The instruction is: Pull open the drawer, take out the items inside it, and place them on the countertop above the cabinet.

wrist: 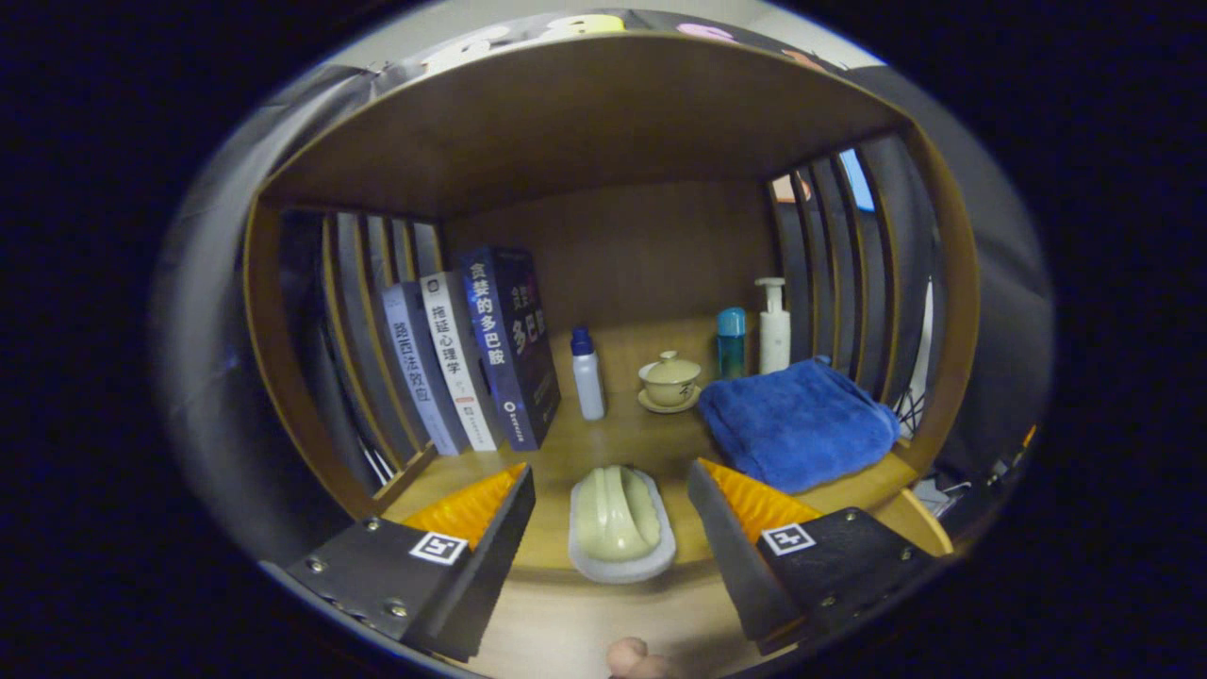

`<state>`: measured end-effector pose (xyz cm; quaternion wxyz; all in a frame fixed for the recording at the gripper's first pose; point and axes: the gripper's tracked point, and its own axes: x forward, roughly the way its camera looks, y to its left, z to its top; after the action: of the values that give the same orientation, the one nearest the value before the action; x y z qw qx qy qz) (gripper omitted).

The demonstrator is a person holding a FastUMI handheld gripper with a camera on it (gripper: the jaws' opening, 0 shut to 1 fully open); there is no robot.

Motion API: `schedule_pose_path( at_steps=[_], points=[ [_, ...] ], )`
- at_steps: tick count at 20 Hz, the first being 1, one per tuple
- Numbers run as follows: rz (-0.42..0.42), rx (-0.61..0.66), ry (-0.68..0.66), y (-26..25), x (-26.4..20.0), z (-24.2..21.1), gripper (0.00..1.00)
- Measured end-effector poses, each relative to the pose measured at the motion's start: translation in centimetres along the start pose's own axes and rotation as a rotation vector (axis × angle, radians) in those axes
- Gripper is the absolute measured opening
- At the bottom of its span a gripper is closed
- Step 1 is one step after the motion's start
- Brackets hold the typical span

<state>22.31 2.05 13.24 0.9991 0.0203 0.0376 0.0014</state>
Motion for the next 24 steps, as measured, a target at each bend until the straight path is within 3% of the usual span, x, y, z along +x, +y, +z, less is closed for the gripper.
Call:
schedule_pose_path(
  at_steps=[8,13,24],
  points=[
    [0.046,-0.042,-0.049,-0.2,-11.2,-0.7,0.98],
    [0.054,-0.082,-0.08,-1.1,-17.0,-4.0,0.98],
    [0.034,0.034,0.011,-5.9,-21.0,-14.7,0.99]
  ],
)
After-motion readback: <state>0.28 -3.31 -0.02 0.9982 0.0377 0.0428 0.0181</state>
